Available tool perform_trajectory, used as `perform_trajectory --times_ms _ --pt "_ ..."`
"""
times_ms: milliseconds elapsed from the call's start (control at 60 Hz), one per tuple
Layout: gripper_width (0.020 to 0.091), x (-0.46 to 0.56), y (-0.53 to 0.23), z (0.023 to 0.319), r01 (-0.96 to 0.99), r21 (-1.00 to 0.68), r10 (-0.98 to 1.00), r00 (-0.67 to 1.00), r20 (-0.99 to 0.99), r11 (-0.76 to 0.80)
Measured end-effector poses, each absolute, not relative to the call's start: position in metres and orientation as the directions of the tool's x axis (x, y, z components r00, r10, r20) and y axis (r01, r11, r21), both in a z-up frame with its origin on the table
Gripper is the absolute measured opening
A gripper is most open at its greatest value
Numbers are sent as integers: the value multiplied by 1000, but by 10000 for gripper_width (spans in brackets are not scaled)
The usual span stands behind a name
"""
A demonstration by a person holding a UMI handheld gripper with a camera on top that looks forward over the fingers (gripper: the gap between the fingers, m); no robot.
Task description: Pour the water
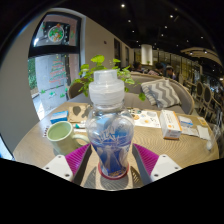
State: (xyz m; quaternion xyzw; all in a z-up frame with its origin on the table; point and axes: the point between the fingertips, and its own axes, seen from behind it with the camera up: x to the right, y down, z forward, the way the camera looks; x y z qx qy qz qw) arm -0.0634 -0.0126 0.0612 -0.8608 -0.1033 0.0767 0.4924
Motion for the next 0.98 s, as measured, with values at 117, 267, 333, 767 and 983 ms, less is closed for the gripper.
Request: perform_trajectory --times_ms 117,267,333,767,983 --pt "864 -58 -39 78 110 -834 221 975 -15 -541" --pt "855 -51 -96 123 114 -805 138 990 41 -582" --pt "853 -58 -127 144 62 -795 87 996 12 -603" --pt "848 -86 -241 213 -24 -799 -73 997 25 -601" --pt "853 -85 -248 222 -19 -806 -70 997 28 -591"
